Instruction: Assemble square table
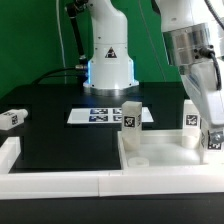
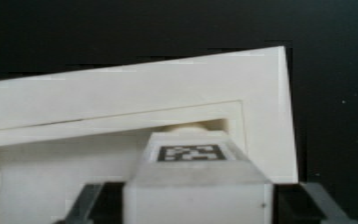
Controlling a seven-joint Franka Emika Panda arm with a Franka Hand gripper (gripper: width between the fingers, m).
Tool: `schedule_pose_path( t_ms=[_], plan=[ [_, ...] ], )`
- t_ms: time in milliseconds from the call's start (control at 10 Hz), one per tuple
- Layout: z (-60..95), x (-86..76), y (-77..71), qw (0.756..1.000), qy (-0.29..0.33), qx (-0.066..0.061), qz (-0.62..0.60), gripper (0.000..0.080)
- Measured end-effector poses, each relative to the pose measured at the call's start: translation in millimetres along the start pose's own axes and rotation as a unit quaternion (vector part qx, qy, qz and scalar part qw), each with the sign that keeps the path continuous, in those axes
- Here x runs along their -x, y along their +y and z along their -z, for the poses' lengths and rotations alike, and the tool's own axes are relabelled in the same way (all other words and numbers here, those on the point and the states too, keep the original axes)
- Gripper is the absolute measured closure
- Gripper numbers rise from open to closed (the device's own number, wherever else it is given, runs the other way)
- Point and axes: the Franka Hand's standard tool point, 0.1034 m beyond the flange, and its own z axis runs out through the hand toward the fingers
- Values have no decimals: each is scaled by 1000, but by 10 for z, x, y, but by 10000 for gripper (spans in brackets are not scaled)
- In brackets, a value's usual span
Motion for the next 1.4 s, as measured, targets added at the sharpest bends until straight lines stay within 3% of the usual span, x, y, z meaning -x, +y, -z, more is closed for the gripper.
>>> schedule_pose_path(
  t_ms=[200, 400, 700, 800, 900, 1000, 1200, 1400],
  plan=[
    [-1, 23, -6, 990, 23, 0, 137, 188],
    [13, 21, -37, 938, 33, 3, 345, 158],
    [15, 4, -40, 908, 35, 6, 418, 151],
    [19, 0, -40, 879, 39, 13, 476, 150],
    [39, 3, -55, 814, 48, 31, 579, 150],
    [45, -2, -74, 777, 49, 36, 626, 150],
    [38, -8, -68, 794, 50, 36, 605, 150],
    [38, -9, -68, 794, 50, 36, 605, 400]
  ],
)
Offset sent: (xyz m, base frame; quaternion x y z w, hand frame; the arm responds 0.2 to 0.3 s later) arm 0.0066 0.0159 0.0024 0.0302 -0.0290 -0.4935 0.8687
